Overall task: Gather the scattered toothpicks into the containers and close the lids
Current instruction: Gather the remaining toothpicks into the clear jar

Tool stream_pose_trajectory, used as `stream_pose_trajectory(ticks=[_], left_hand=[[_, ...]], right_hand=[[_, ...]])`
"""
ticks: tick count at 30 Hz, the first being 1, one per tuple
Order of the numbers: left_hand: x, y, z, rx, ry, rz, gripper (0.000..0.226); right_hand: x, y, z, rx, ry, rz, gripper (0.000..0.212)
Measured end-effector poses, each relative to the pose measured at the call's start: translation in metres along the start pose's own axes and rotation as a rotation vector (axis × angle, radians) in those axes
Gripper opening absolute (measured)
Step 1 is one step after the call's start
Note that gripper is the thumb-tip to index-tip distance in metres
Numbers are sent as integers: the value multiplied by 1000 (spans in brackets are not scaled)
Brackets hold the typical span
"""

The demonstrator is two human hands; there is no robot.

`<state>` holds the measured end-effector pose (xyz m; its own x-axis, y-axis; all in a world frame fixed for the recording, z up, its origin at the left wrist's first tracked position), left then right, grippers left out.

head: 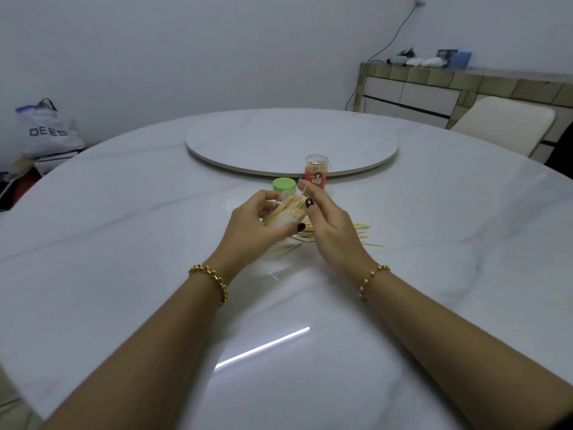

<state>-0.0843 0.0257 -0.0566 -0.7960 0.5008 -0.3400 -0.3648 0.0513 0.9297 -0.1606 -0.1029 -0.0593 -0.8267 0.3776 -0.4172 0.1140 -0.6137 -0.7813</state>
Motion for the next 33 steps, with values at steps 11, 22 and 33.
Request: stream_pose_trajectory(ticks=[11,22,33], left_hand=[[-1,3,4,6,15,5,45],[-4,-2,5,1,19,13,50],[-2,0,3,-19,-17,35,48]], right_hand=[[5,-5,1,113,3,190,54],[2,-5,0,207,37,248,44],[-7,16,54,570,-182,-33,12]])
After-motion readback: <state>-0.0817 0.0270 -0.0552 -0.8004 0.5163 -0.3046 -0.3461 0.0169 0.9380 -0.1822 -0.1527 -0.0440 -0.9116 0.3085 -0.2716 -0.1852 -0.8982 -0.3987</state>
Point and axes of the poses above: each hand's wrist, its own x-axis away from the middle knuckle, its own z-axis out of the back of the hand, y = z × x, the point moved 2 cm from there along -x, towards the middle knuckle, and after that the axes turned 13 degrees about x, right-handed, at the moved point
